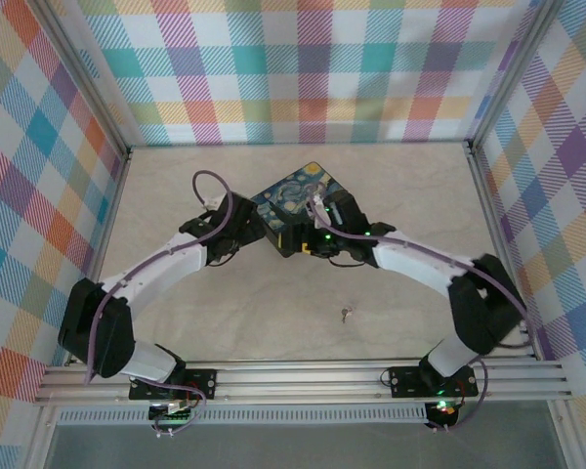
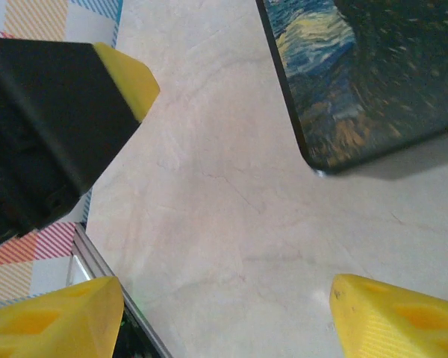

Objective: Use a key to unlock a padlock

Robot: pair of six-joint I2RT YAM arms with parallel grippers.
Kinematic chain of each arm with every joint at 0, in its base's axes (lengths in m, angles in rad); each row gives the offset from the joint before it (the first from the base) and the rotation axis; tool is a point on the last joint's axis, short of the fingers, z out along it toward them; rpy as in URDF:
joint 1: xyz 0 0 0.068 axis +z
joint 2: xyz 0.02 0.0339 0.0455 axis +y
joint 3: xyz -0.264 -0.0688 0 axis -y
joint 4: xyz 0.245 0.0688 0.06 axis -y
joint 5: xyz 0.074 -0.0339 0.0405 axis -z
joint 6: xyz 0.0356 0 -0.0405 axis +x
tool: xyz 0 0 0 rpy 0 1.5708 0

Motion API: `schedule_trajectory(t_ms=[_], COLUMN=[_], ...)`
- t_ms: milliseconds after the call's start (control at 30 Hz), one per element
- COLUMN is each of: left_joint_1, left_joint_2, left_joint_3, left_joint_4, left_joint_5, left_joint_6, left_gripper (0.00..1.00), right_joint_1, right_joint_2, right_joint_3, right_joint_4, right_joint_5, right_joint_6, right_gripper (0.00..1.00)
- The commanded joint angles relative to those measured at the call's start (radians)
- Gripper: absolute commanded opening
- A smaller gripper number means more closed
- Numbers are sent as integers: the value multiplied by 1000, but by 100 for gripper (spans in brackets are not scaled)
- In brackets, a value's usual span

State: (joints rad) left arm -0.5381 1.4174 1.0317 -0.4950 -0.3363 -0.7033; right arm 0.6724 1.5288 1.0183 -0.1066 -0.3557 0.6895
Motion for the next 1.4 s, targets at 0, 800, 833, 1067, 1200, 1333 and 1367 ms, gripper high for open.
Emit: schedule_trajectory(t_ms=[0, 800, 833, 1067, 1200, 1333, 1367], left_joint_1=[-6, -208, -208, -209, -208, -209, -208], left_joint_2=[-56, -68, -67, -48, -45, -45, -47], left_joint_3=[-57, -167, -172, -181, -181, -189, -192], left_joint_4=[-6, 65, 73, 89, 94, 99, 101], left_joint_5=[43, 126, 130, 144, 145, 145, 145], left_joint_6=[29, -9, -10, -13, -10, -10, -11], left_gripper=[98, 97, 97, 97, 97, 97, 97], right_joint_1=[-10, -24, -25, -49, -49, -47, -48], right_joint_2=[-99, -288, -291, -280, -244, -221, -218], right_joint_3=[-69, -401, -403, -396, -392, -392, -394], right_joint_4=[-265, -426, -424, -398, -393, -400, -400], right_joint_5=[110, 303, 318, 347, 340, 341, 340], right_joint_6=[-55, 154, 169, 237, 268, 290, 294], right_gripper=[71, 45, 44, 40, 38, 37, 36])
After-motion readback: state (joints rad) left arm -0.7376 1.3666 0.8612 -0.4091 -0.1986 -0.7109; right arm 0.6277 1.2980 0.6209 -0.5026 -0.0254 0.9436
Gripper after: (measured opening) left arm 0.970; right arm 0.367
